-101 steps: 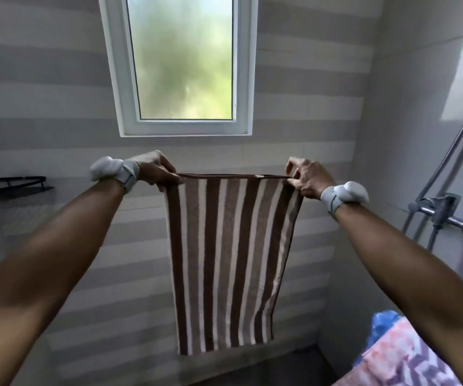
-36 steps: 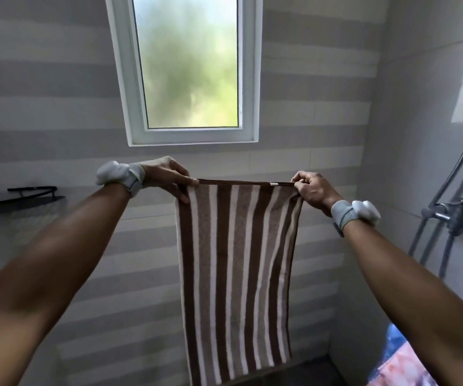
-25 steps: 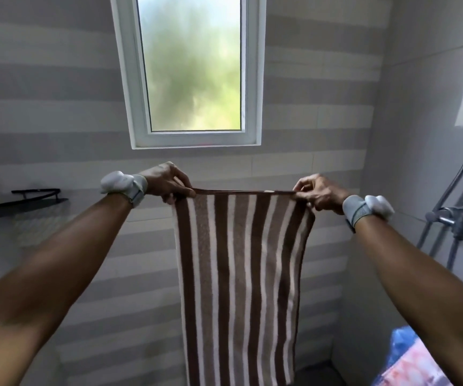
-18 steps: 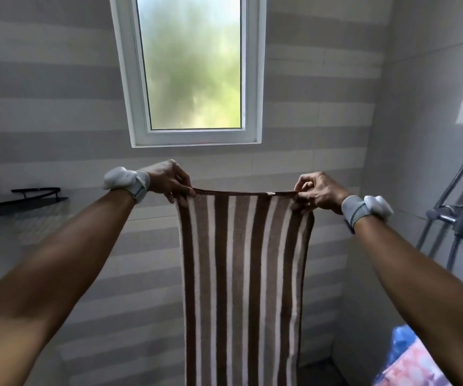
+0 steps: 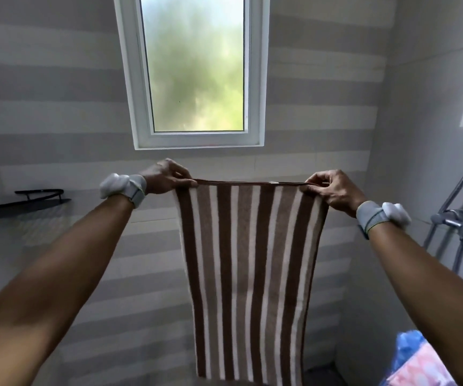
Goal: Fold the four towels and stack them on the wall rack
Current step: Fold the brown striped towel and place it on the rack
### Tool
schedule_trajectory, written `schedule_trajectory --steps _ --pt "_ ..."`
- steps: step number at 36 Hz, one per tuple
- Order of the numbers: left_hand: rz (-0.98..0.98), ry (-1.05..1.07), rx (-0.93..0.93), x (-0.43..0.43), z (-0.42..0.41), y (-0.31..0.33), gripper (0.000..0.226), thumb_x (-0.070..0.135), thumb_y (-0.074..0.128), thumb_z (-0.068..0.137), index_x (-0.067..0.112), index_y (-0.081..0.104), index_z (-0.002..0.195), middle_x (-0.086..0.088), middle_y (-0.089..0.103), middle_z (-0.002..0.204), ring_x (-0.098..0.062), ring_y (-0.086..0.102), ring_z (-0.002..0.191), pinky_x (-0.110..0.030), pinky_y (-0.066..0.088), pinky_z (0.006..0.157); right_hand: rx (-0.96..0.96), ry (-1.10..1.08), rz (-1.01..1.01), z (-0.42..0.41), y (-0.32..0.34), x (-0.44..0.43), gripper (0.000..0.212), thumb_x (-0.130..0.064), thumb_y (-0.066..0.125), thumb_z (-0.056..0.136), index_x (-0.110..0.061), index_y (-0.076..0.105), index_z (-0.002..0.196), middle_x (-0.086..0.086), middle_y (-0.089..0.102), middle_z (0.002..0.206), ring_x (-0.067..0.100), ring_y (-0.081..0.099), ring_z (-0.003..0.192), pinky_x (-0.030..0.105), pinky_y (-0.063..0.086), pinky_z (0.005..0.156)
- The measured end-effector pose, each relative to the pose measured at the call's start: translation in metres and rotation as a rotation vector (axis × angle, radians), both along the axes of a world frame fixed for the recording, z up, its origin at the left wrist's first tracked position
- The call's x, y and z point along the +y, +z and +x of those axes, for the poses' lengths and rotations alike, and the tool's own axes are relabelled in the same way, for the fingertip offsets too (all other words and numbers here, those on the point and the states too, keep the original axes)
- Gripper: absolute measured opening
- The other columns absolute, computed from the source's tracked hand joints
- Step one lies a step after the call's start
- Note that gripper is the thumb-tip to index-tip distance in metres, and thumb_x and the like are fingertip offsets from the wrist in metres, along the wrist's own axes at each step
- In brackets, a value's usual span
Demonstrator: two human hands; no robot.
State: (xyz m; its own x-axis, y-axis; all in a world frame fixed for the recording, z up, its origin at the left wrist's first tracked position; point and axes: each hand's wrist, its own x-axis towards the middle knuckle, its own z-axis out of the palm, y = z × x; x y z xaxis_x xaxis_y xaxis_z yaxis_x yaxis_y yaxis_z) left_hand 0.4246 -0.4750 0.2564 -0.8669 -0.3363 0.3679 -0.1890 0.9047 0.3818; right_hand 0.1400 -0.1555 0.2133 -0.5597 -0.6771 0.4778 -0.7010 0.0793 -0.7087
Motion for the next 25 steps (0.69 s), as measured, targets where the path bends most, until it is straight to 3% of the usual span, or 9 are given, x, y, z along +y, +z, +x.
schedule_trajectory --steps 4,7,8,11,14,17,19,22,25 --pt "0.167 -0.027 0.116 0.0 -0.006 -0.01 0.018 0.034 0.071 0.087 0.018 0.073 0.079 -0.004 0.066 0.067 -0.012 0.054 0.06 -0.022 0.044 0.048 0.006 0.01 0.066 0.002 -0.004 0.0 0.016 -0.018 0.075 0.088 -0.002 0.072 0.089 0.004 0.071 0.078 0.011 0.06 0.07 0.015 0.048 0.059" --pt "0.173 -0.018 0.143 0.006 -0.01 -0.012 0.018 0.026 0.069 0.091 0.009 0.073 0.088 -0.004 0.068 0.069 -0.001 0.052 0.05 -0.016 0.042 0.042 0.06 -0.045 0.049 -0.008 0.0 0.003 0.003 -0.015 0.075 0.087 -0.015 0.072 0.086 0.006 0.072 0.083 0.012 0.061 0.074 0.024 0.048 0.069" --pt "0.187 -0.024 0.162 0.007 -0.012 -0.013 0.017 0.025 0.068 0.091 0.009 0.072 0.089 -0.002 0.068 0.069 0.001 0.051 0.048 -0.015 0.04 0.042 0.086 -0.085 0.013 -0.013 0.001 0.003 0.011 -0.011 0.074 0.087 -0.021 0.071 0.084 0.006 0.072 0.084 0.013 0.061 0.075 0.027 0.048 0.072" --pt "0.208 -0.034 0.131 0.007 -0.012 -0.008 0.014 0.029 0.07 0.089 0.015 0.073 0.085 0.004 0.07 0.068 -0.005 0.054 0.056 -0.02 0.042 0.047 0.111 -0.109 0.055 -0.016 -0.005 0.001 0.024 -0.006 0.067 0.089 -0.028 0.067 0.081 0.002 0.071 0.084 0.015 0.062 0.076 0.028 0.047 0.071" --pt "0.173 -0.013 0.004 0.002 -0.006 -0.003 0.02 0.043 0.075 0.078 0.024 0.076 0.083 0.0 0.074 0.075 -0.012 0.057 0.065 -0.028 0.045 0.056 0.089 -0.112 0.079 -0.014 -0.01 0.001 0.019 -0.009 0.068 0.09 -0.026 0.068 0.082 0.001 0.072 0.082 0.014 0.063 0.075 0.027 0.048 0.07" --pt "0.244 -0.024 0.035 0.003 -0.001 -0.001 0.029 0.052 0.078 0.066 0.031 0.077 0.085 0.002 0.076 0.082 -0.013 0.064 0.074 -0.032 0.051 0.067 0.129 -0.157 0.032 -0.012 -0.012 -0.001 0.015 -0.01 0.067 0.09 -0.024 0.068 0.085 0.001 0.071 0.08 0.011 0.061 0.07 0.023 0.046 0.066" --pt "0.226 -0.02 0.022 0.002 -0.001 -0.003 0.017 0.046 0.08 0.069 0.035 0.077 0.081 0.004 0.076 0.084 -0.013 0.068 0.081 -0.032 0.054 0.075 0.123 -0.113 0.082 -0.011 -0.014 -0.003 0.016 -0.009 0.066 0.091 -0.024 0.067 0.084 -0.001 0.07 0.081 0.012 0.061 0.072 0.022 0.046 0.067" --pt "0.168 0.002 -0.068 0.0 0.002 -0.006 0.006 0.033 0.078 0.079 0.031 0.076 0.084 0.008 0.075 0.079 -0.011 0.064 0.076 -0.022 0.048 0.065 0.084 -0.05 0.144 -0.009 -0.008 -0.002 0.022 -0.005 0.065 0.091 -0.025 0.067 0.082 0.002 0.07 0.082 0.016 0.062 0.079 0.023 0.046 0.069" --pt "0.374 -0.157 0.31 0.006 0.01 0.006 0.017 0.019 0.074 0.084 0.018 0.074 0.1 -0.003 0.076 0.094 -0.024 0.069 0.094 -0.023 0.055 0.074 0.013 -0.002 -0.195 0.0 0.013 0.003 0.018 -0.004 0.064 0.093 -0.022 0.068 0.095 0.001 0.071 0.091 0.012 0.065 0.087 0.024 0.049 0.078"
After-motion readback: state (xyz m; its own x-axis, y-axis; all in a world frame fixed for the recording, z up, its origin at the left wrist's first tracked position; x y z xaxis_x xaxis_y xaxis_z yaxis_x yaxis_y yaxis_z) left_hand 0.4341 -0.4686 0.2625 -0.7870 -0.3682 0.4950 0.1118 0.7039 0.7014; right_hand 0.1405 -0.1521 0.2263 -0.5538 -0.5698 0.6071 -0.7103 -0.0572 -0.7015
